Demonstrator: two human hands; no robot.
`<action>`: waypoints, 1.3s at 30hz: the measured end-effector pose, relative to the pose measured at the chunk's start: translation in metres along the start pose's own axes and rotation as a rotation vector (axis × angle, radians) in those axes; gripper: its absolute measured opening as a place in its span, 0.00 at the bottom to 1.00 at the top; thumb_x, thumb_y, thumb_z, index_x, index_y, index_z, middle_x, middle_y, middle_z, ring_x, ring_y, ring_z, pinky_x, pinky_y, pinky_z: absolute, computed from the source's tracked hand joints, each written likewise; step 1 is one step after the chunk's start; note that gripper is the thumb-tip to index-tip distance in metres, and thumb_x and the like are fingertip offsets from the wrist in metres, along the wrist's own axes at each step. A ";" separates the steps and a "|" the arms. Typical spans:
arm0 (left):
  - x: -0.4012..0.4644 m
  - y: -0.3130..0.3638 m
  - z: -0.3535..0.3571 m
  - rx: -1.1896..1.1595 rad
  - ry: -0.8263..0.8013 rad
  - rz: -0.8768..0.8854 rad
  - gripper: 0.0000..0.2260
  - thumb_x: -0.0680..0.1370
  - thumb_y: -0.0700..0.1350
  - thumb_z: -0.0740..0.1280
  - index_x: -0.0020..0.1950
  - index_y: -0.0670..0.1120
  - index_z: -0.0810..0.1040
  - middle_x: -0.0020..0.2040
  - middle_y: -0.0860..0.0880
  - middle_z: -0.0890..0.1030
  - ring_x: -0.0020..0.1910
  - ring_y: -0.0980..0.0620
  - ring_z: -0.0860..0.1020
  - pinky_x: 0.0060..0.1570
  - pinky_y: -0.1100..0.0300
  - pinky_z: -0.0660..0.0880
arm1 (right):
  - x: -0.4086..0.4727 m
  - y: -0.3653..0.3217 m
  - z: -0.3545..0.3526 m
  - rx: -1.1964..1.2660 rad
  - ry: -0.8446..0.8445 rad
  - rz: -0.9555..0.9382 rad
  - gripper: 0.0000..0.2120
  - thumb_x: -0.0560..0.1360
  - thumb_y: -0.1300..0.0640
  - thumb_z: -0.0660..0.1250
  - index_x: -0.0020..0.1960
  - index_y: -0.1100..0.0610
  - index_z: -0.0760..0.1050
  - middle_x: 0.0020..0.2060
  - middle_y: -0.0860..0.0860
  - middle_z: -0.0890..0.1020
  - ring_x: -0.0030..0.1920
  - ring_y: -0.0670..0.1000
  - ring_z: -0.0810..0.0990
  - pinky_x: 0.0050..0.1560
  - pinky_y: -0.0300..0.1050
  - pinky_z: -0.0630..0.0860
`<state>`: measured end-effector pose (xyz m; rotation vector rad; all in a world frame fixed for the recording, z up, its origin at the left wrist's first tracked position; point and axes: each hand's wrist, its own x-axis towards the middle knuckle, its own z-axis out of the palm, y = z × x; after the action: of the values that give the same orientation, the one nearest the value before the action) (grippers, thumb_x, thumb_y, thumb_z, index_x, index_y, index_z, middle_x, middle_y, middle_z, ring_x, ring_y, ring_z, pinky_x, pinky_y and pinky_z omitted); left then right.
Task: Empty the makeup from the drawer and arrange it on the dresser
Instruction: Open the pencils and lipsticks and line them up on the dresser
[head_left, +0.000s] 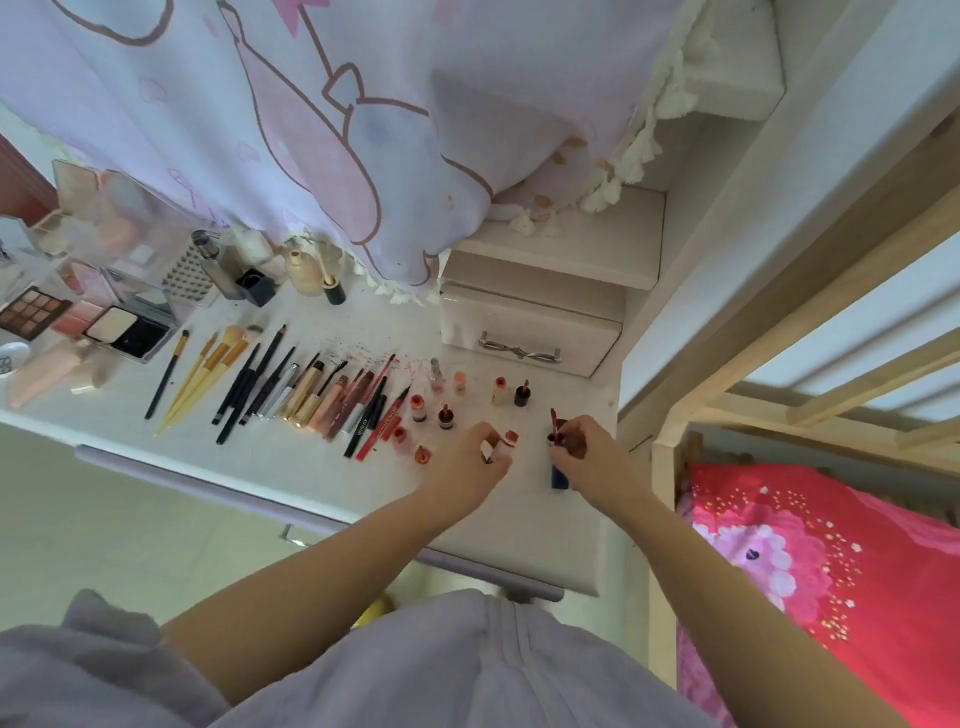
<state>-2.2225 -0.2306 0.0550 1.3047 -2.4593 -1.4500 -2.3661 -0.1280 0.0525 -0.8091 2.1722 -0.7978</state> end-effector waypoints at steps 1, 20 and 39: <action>0.003 -0.001 0.007 -0.005 0.024 -0.007 0.07 0.78 0.47 0.62 0.53 0.46 0.71 0.35 0.51 0.74 0.33 0.51 0.74 0.31 0.58 0.72 | 0.005 0.001 0.008 -0.012 0.017 0.004 0.07 0.75 0.57 0.65 0.50 0.54 0.68 0.42 0.49 0.77 0.38 0.48 0.76 0.33 0.33 0.70; 0.029 -0.028 0.032 -0.079 0.133 -0.205 0.09 0.79 0.47 0.62 0.52 0.48 0.63 0.37 0.47 0.79 0.26 0.54 0.80 0.26 0.60 0.78 | 0.050 0.003 0.011 -0.436 0.086 -0.093 0.15 0.78 0.55 0.59 0.64 0.56 0.68 0.61 0.55 0.69 0.51 0.55 0.77 0.47 0.49 0.76; 0.003 0.020 0.002 0.208 -0.466 0.249 0.06 0.81 0.52 0.56 0.53 0.51 0.67 0.42 0.51 0.78 0.38 0.53 0.77 0.37 0.59 0.74 | -0.005 -0.027 -0.042 0.045 -0.561 0.137 0.11 0.78 0.49 0.60 0.49 0.57 0.74 0.37 0.49 0.83 0.35 0.45 0.82 0.32 0.36 0.74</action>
<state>-2.2383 -0.2268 0.0671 0.6923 -2.9956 -1.6140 -2.3865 -0.1288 0.0983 -0.7439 1.6804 -0.4746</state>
